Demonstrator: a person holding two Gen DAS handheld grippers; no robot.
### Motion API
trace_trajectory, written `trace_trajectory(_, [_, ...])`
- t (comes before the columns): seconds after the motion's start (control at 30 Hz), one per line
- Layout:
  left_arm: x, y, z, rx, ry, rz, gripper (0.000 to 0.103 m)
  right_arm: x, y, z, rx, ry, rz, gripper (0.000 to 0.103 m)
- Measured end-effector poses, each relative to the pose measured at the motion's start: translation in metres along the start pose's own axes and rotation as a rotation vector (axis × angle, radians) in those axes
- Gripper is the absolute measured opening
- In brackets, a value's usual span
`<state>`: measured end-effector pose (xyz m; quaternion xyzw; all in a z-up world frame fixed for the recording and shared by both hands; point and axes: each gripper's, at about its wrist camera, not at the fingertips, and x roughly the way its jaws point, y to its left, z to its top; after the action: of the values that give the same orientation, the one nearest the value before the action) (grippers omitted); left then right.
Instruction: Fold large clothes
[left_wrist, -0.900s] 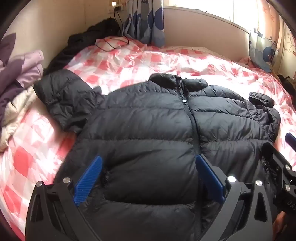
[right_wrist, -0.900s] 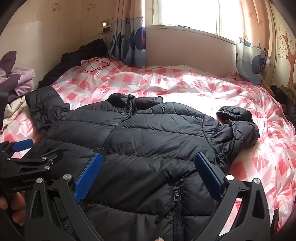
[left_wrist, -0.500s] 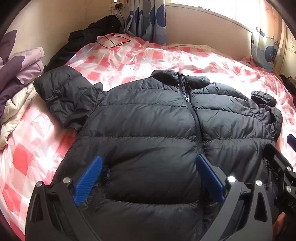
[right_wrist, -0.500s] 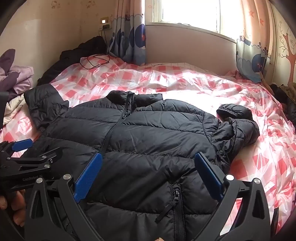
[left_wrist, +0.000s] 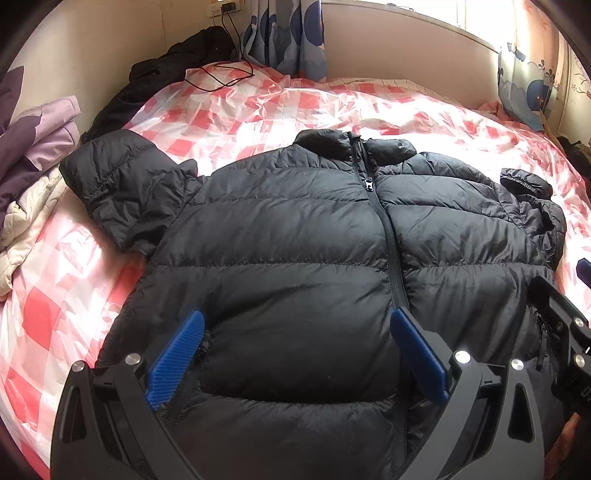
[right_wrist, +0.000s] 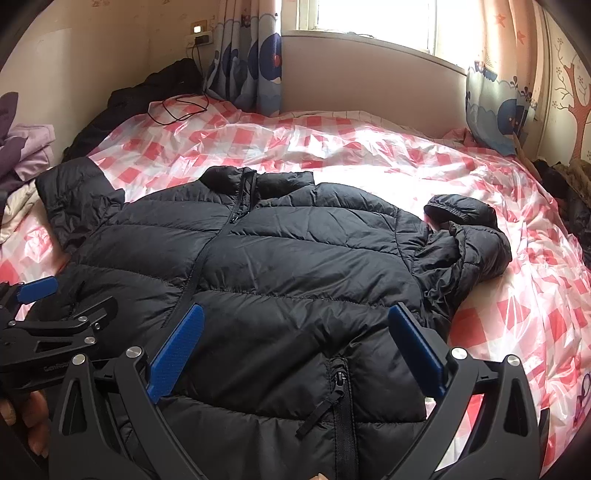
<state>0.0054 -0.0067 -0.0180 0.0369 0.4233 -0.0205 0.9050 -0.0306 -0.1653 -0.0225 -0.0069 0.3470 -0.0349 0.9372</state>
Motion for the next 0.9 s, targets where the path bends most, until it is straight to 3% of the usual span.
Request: trace_trajectory(0.9, [0.0037,-0.0038,-0.0007,0.012,0.008,-0.004,0.097,0.0023,0.0038,-0.0005,-0.005,0.011,0.010,0.096])
